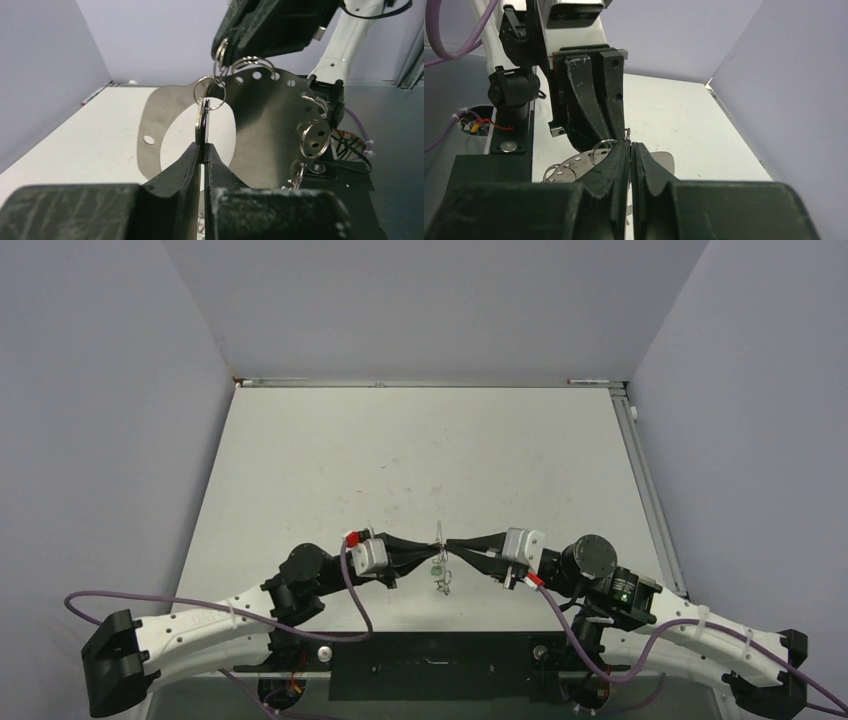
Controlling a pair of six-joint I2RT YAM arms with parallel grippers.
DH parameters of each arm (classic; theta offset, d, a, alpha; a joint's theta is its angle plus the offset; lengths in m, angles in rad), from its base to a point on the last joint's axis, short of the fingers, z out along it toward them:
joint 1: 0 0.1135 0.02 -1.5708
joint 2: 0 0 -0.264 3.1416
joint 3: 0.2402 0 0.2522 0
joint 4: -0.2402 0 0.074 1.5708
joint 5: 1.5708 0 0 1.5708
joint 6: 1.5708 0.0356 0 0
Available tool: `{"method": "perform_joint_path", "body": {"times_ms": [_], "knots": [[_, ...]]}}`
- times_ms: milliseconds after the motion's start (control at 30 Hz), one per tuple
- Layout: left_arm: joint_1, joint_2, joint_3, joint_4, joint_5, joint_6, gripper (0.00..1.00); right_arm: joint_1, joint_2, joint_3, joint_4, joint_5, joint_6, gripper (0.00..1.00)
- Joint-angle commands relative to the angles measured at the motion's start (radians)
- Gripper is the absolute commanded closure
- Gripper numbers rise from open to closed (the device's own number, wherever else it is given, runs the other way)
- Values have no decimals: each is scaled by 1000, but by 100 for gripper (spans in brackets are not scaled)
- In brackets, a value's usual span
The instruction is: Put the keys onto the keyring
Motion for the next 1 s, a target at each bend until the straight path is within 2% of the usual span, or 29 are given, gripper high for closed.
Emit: {"method": "perform_joint_path", "body": {"times_ms": [0,67,167,233,533,700,933,967], "knots": [[-11,-80,99,-180,-109,59,100,-5,-29,2,69,33,15,95],[-15,-112,135,-300,-140,88,100,-6,-24,0,70,40,21,93],[-20,-148,202,-488,-167,141,100,-5,-2,-2,70,54,28,86],[-22,-159,239,-580,-185,155,100,-5,15,-3,70,63,29,86],[-40,-121,331,-802,-227,195,100,-5,70,1,80,68,42,85],[-54,-99,397,-889,-337,204,100,-5,70,-8,77,84,76,72],[-55,-43,468,-961,-471,183,100,-4,70,-40,51,217,210,56],[-55,-28,481,-969,-486,172,100,-4,67,-44,44,241,240,50]]}}
